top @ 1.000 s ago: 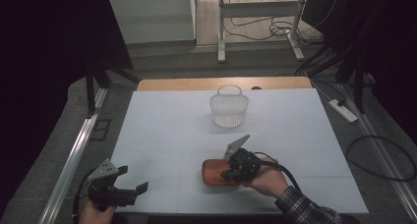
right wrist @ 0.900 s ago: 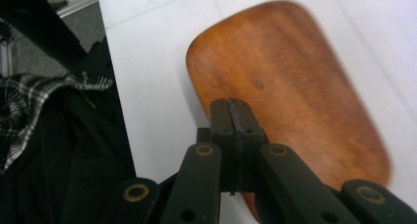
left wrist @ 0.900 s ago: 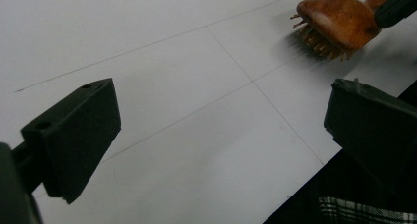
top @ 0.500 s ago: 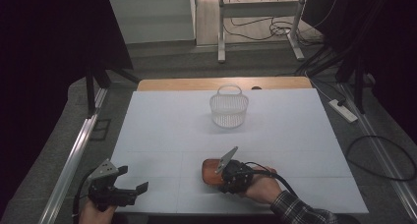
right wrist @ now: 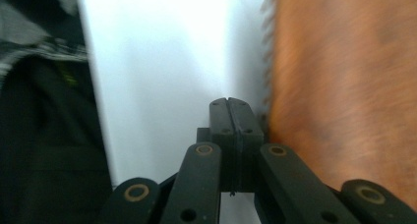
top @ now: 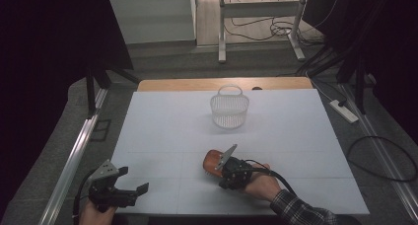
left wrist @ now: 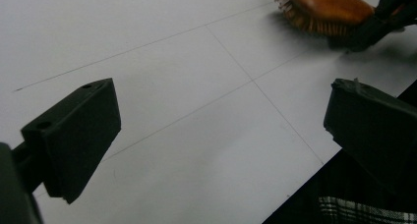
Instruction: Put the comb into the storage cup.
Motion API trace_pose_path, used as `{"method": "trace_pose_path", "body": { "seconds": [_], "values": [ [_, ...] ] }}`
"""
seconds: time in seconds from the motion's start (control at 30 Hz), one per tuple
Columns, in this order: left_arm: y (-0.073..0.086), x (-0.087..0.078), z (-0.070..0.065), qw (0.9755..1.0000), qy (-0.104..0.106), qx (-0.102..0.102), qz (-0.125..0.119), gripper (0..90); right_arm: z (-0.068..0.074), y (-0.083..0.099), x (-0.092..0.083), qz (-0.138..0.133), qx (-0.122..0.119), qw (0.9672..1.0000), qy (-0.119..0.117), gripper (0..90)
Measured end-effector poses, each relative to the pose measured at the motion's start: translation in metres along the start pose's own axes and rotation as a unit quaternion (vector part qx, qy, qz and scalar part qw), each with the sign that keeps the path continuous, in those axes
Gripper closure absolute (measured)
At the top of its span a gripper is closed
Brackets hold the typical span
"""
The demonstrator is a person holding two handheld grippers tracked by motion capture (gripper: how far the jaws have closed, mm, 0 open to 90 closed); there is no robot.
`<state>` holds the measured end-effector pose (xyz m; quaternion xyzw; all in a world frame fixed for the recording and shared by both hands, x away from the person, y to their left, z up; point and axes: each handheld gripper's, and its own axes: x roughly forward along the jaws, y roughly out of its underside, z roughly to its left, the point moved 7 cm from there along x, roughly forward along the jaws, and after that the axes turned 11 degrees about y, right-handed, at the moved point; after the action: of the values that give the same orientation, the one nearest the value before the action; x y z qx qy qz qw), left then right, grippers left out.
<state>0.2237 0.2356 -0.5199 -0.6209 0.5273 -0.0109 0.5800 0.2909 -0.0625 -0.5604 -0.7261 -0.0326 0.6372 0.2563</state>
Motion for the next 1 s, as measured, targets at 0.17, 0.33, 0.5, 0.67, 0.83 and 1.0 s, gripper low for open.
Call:
{"method": "trace_pose_path", "body": {
  "seconds": [0.17,0.33,0.5,0.67,0.83,1.0],
  "values": [
    [0.0,0.0,0.0,1.0,0.001,-0.001,-0.001,1.5,-0.014,0.001,0.0,-0.002,0.019,0.9997,0.013,90.0],
    [0.0,0.0,0.0,1.0,0.001,0.0,0.0,1.5,-0.021,0.002,0.0,-0.004,0.033,0.9994,0.015,90.0],
    [0.0,0.0,0.0,1.0,0.0,0.0,0.001,1.5,-0.026,0.002,0.002,-0.004,0.034,0.9992,0.02,90.0],
    [0.0,0.0,0.0,1.0,0.001,-0.001,0.002,1.5,-0.034,0.001,0.002,-0.007,0.045,0.9987,0.023,90.0],
    [0.0,0.001,0.0,1.0,0.0,-0.001,0.003,1.6,-0.039,-0.004,0.004,-0.014,0.055,0.9981,0.024,90.0],
    [0.0,0.001,0.0,1.0,0.0,-0.001,0.003,1.6,-0.04,-0.01,0.007,-0.017,0.055,0.998,0.027,90.0]
  ]
}}
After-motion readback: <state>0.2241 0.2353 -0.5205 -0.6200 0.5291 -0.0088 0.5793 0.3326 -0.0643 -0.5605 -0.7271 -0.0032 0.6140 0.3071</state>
